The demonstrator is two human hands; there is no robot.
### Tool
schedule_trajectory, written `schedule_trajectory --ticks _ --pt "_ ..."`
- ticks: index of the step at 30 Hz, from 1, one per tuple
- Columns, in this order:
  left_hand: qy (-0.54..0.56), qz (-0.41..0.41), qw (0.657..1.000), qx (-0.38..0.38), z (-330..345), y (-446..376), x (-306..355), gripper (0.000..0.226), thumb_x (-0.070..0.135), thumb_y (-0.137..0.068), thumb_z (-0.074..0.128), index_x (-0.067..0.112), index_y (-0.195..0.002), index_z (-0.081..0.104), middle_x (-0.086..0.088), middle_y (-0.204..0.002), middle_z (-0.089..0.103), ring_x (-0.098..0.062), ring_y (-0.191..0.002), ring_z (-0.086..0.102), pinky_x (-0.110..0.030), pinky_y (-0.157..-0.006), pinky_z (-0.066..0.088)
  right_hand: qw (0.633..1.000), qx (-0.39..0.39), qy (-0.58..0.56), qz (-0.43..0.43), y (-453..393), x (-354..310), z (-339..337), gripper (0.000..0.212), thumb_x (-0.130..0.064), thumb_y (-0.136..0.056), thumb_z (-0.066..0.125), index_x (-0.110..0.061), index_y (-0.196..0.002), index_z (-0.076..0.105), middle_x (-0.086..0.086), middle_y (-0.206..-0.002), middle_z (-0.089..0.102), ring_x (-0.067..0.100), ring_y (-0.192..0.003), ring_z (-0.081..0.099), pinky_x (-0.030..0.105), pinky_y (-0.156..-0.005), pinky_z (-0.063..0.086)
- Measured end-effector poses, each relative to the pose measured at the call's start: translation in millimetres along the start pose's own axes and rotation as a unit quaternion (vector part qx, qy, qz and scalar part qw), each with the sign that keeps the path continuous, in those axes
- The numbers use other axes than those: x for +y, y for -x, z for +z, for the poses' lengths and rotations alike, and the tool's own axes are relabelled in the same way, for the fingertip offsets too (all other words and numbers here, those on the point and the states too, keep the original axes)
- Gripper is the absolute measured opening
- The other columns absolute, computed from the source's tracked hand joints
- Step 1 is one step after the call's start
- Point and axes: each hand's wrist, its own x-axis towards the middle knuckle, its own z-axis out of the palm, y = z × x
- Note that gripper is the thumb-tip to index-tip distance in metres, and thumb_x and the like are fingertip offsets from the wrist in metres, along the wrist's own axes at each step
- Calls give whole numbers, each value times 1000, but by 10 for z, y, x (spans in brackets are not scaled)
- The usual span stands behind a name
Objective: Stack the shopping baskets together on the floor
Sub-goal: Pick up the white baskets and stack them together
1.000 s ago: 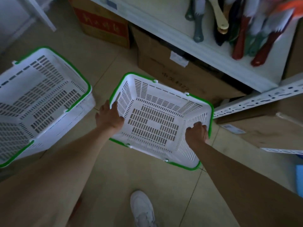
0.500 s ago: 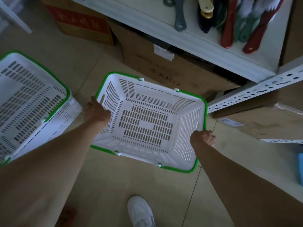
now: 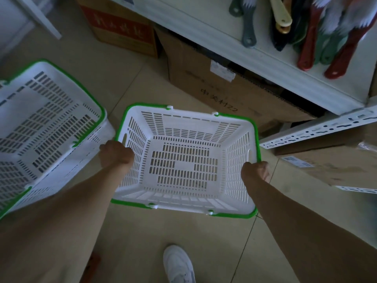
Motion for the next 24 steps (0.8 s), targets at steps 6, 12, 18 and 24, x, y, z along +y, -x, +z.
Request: schedule_trajectory --ticks 6,12,18,24 --pt "4 -16 1000 -19 -137 141 -318 52 24 -100 36 -14 -136 37 -28 -137 43 -38 -127 44 -42 -105 37 999 22 1 -47 191 -160 -77 26 -12 -90 46 -3 -114 47 19 -110 60 36 -91 60 50 -89 51" --pt "46 -42 998 -22 -341 437 -507 51 23 -99 41 -16 -131 36 -31 -135 43 -40 -124 48 -44 -103 41 994 28 31 -101 391 -330 -284 30 -18 -90 49 -3 -116 46 22 -113 61 41 -98 62 52 -89 51" --pt "45 -45 998 -22 -623 652 -809 57 25 -101 35 -18 -137 28 -30 -138 37 -37 -129 42 -40 -102 40 988 38 70 -131 720 -530 -527 32 -21 -93 47 -4 -120 46 20 -114 62 39 -101 61 42 -84 46" --pt "47 -81 995 -40 -853 896 -1227 52 24 -100 39 -14 -134 35 -28 -136 41 -36 -127 44 -41 -101 42 974 41 118 -192 1177 -732 -782 37 -18 -96 44 0 -128 41 21 -113 62 39 -102 61 41 -82 45"
